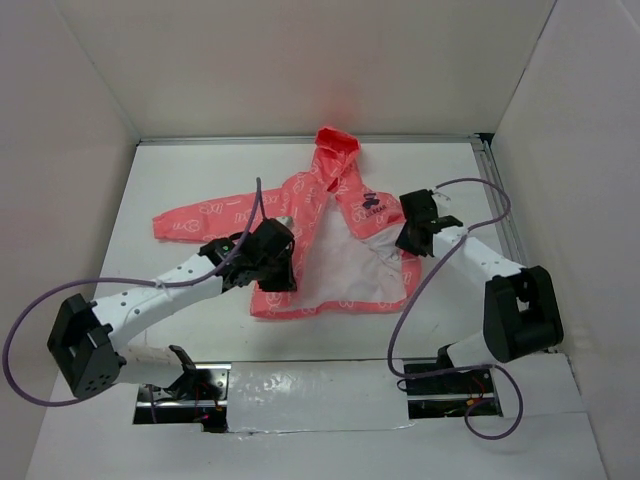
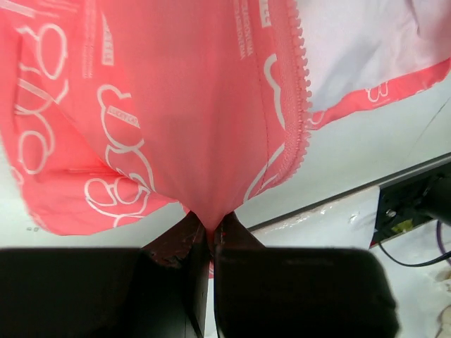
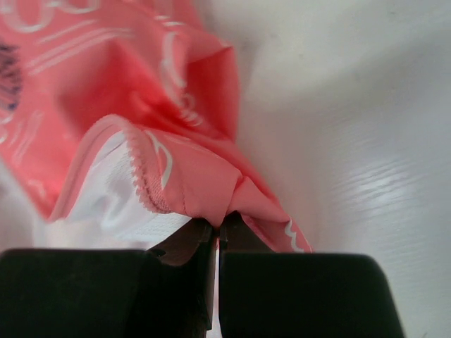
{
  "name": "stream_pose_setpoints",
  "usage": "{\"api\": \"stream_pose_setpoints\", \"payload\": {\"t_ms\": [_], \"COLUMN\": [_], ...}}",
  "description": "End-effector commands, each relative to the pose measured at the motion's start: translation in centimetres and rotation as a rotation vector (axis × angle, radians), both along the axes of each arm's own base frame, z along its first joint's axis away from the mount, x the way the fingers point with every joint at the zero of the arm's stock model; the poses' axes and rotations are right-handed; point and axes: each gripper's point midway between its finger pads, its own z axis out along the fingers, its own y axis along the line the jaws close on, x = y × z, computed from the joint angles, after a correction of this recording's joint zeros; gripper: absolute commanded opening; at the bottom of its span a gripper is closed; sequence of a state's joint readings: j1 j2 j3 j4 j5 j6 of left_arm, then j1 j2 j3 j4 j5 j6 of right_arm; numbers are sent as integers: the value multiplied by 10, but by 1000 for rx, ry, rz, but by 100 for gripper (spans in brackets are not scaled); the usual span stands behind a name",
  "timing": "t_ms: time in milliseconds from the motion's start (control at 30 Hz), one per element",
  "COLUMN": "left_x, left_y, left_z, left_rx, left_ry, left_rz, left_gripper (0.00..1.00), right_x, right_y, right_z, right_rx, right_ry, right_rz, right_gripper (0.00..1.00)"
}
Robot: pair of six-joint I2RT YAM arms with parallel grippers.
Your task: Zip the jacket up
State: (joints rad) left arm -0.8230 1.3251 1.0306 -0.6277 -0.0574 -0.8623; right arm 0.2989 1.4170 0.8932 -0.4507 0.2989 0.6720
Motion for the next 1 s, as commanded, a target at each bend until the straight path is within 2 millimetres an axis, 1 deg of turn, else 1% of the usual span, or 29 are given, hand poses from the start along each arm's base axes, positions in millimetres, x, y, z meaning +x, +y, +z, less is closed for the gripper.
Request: {"api": "stream_pose_setpoints", "payload": {"t_ms": [0,33,67,100,133,167,200,233,267,300,333,367,433,467,500,533,567,600,633,667,700,733,800,833,900,967], "left_x": [-4,-3,-3,-2,2,4,7,12,17,24,28,32,41,45,49,53,59,60,64,68,70,73,76,74,76,75], "left_y": [24,26,27,26,20,18,16,11,6,-1,-4,-7,-15,-18,-22,-23,-29,-33,-36,-39,-43,-44,-50,-53,-58,-62], "left_z": [-2,-1,-3,0,4,9,13,21,30,43,50,56,74,81,91,98,108,120,126,135,147,149,164,169,177,179], "left_rx": [24,12,2,-21,-49,-66,-78,-101,-130,-164,-184,-204,-257,-276,-302,-318,-350,-376,-393,-413,-433,-436,-471,-494,-528,-543], "left_ry": [28,32,32,31,10,-2,-14,-37,-76,-121,-142,-159,-205,-221,-239,-258,-297,-320,-338,-368,-387,-393,-436,-441,-477,-493], "left_rz": [42,55,51,46,31,19,19,7,-14,-30,-35,-35,-50,-53,-63,-65,-77,-104,-111,-128,-139,-146,-172,-192,-214,-242], "left_gripper": [6,2,0,0,0,0,0,0,0,0,0,0,0,0,0,0,0,0,0,0,0,0,0,0,0,0], "right_x": [6,10,9,10,14,11,11,12,7,5,3,-5,-12,-22,-26,-31,-34,-43,-48,-50,-58,-60,-65,-70,-75,-86], "right_y": [-21,-20,-17,-8,-1,14,22,31,48,56,64,79,95,107,118,123,129,135,138,141,146,146,150,154,159,167], "right_z": [-11,-10,-10,-2,6,11,19,37,48,70,79,97,116,131,138,145,163,165,168,186,185,189,192,192,193,196], "right_rx": [7,16,13,23,34,37,44,63,85,102,118,168,232,291,326,353,377,401,411,424,438,440,454,478,506,554], "right_ry": [20,5,-1,-34,-74,-92,-118,-180,-209,-275,-306,-353,-416,-455,-491,-518,-587,-601,-622,-702,-708,-722,-720,-713,-711,-706], "right_rz": [-76,-66,-35,10,40,124,171,205,290,337,371,439,513,578,624,654,684,738,765,792,845,860,898,927,960,1015], "right_gripper": [0,0,0,0,0,0,0,0,0,0,0,0,0,0,0,0,0,0,0,0,0,0,0,0,0,0]}}
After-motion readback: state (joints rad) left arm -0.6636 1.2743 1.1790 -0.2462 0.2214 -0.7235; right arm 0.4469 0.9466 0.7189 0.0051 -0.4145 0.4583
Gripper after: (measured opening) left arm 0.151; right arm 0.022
